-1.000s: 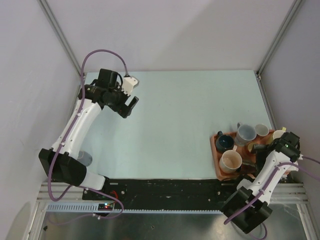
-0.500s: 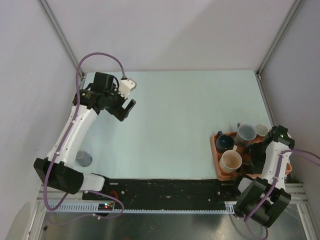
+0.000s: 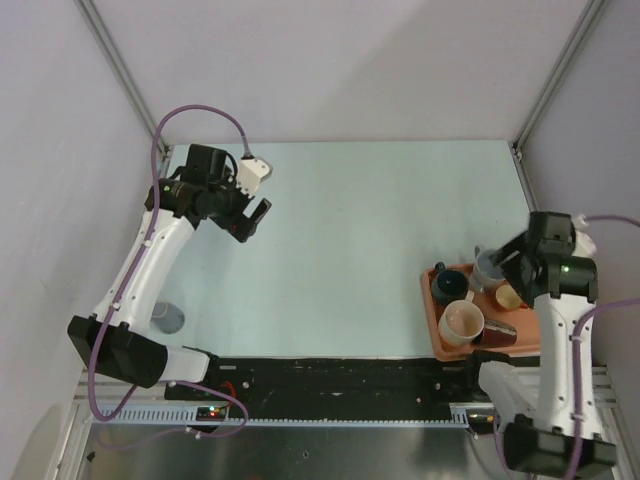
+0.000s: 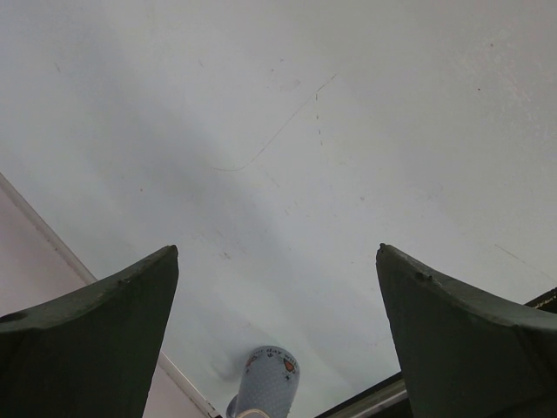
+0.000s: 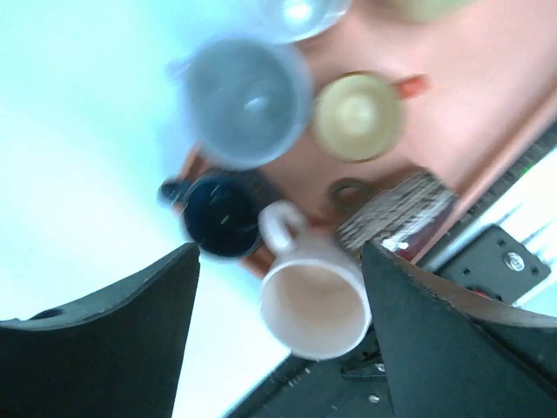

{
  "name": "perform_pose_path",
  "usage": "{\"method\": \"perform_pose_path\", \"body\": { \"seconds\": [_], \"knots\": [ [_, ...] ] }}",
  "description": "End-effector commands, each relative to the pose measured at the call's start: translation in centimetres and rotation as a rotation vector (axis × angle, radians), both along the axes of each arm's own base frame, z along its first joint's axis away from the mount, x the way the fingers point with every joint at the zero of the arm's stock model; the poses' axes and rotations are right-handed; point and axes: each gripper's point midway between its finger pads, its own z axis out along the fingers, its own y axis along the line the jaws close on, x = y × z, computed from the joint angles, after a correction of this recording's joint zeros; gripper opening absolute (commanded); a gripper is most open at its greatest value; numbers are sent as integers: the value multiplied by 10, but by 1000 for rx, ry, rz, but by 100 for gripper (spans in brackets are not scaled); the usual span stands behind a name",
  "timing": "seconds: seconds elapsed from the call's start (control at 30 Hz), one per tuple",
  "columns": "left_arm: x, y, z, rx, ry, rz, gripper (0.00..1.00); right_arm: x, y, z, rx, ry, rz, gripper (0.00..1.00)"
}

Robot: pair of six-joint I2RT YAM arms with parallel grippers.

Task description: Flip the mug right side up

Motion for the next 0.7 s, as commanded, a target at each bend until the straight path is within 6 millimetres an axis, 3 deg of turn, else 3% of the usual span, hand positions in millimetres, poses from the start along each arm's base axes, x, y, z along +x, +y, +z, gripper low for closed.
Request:
{"method": "perform_pose_path", "body": {
  "seconds": [0.0, 0.1, 0.17, 0.23, 0.47, 0.67],
  "knots": [
    [3, -1, 2, -4, -11, -13, 98, 26, 53, 16, -99, -14, 408, 77],
    [3, 0, 2, -3, -10, -7, 98, 26, 111, -3, -161, 85, 702, 72],
    [3, 0, 2, 0, -12, -6, 98, 24, 141, -16, -229, 138, 842, 70],
    [2, 2, 3, 4, -15, -3, 98, 21, 159, -33, -288, 202, 927, 64],
    [0, 2, 4, 3, -21, -8, 98, 30, 187, -89, -341, 344, 1043, 63],
    [-4, 6, 4, 13, -27, -6, 98, 24, 183, -136, -309, 431, 1002, 70]
  ]
}}
